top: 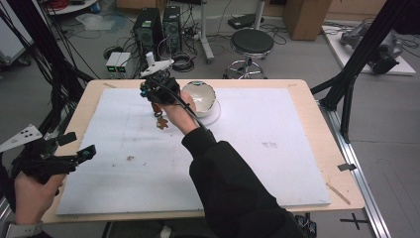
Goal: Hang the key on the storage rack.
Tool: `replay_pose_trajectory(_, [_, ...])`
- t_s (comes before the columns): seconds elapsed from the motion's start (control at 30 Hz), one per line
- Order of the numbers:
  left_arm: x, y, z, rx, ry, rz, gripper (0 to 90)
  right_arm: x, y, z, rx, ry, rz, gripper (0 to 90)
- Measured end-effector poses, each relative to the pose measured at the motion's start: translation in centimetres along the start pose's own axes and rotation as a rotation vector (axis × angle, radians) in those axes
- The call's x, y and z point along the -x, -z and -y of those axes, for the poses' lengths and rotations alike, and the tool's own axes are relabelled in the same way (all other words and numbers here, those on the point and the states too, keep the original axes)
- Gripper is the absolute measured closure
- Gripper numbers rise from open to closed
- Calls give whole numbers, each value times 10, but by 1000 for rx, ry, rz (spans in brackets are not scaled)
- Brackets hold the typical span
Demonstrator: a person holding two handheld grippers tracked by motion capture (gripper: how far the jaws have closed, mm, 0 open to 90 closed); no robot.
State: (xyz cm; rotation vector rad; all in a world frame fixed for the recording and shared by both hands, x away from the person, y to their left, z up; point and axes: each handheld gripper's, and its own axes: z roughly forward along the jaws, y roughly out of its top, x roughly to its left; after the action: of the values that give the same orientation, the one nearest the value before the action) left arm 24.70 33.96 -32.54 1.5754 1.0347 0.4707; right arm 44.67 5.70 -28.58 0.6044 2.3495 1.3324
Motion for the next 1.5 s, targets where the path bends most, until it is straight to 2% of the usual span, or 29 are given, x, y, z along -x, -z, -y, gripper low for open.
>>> replay_pose_trajectory(0.13, [-1,6,2,2,2,-13,17,3,-5,3,-22,1,16,848])
replay_pose_trajectory(0.27, [-1,9,4,-3,11,-21,17,9,-7,5,-11,-4,24,848])
replay_pose_trajectory(0.37, [-3,9,8,-19,23,-21,17,12,-7,6,-7,-28,17,844])
replay_pose_trajectory(0.57, [-5,8,12,-35,35,-22,17,21,-14,11,-20,-41,27,844])
replay_pose_trajectory(0.73, [-5,7,12,-36,33,-18,17,20,-15,11,-15,-37,14,843])
replay_pose_trajectory(1.27, [-6,9,12,-38,37,-23,17,20,-19,12,-21,-29,19,834])
replay_pose_trajectory(1.3, [-6,9,12,-37,38,-22,17,20,-17,12,-9,-36,15,719])
replay_pose_trajectory(1.33, [-6,9,12,-36,36,-22,17,20,-17,12,-9,-36,15,719])
replay_pose_trajectory(1.4, [-6,8,11,-31,34,-18,17,20,-14,10,11,-51,-3,504])
replay_pose_trajectory(1.5, [-5,5,9,-31,26,-16,17,20,-5,8,32,-69,-25,348])
